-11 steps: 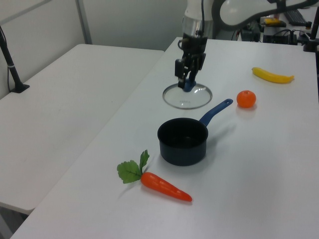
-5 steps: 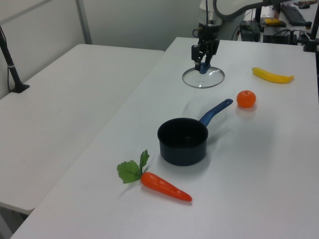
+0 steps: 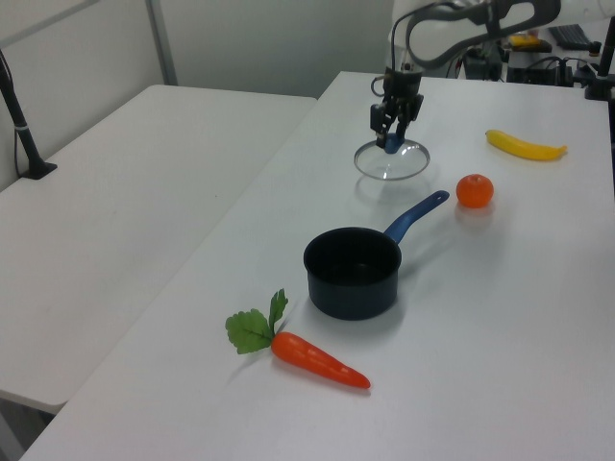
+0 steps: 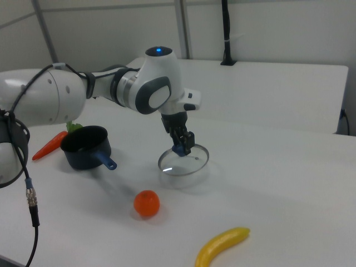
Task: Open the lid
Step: 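Lower the held lid onto the table beside the orange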
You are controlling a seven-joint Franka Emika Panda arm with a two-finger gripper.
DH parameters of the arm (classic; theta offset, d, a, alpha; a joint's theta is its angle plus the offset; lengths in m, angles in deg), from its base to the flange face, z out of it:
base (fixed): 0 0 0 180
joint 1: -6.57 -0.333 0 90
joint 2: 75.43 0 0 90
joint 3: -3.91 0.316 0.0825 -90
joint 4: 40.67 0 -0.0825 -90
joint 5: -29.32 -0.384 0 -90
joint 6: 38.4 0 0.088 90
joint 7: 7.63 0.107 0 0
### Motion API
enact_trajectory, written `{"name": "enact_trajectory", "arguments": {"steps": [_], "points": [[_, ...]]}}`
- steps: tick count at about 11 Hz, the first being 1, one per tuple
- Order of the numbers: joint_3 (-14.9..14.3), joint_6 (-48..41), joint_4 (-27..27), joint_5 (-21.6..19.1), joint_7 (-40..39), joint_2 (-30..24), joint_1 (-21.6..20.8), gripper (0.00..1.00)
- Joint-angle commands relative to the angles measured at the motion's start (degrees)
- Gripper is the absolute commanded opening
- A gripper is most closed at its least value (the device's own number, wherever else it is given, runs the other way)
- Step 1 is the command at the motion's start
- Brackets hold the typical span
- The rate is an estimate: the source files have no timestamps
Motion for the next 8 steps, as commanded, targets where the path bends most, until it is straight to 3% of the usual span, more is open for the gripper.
{"name": "enact_trajectory", "arguments": {"steps": [1, 7, 8], "points": [[0.5, 2.1, 1.6, -0.2, -0.4, 0.7, -0.5, 0.38], [0.8, 2.2, 1.6, -0.1, 0.0, 2.9, -0.8, 0.40], [0.8, 2.2, 1.6, -0.1, -0.1, 2.9, -0.8, 0.44]]}}
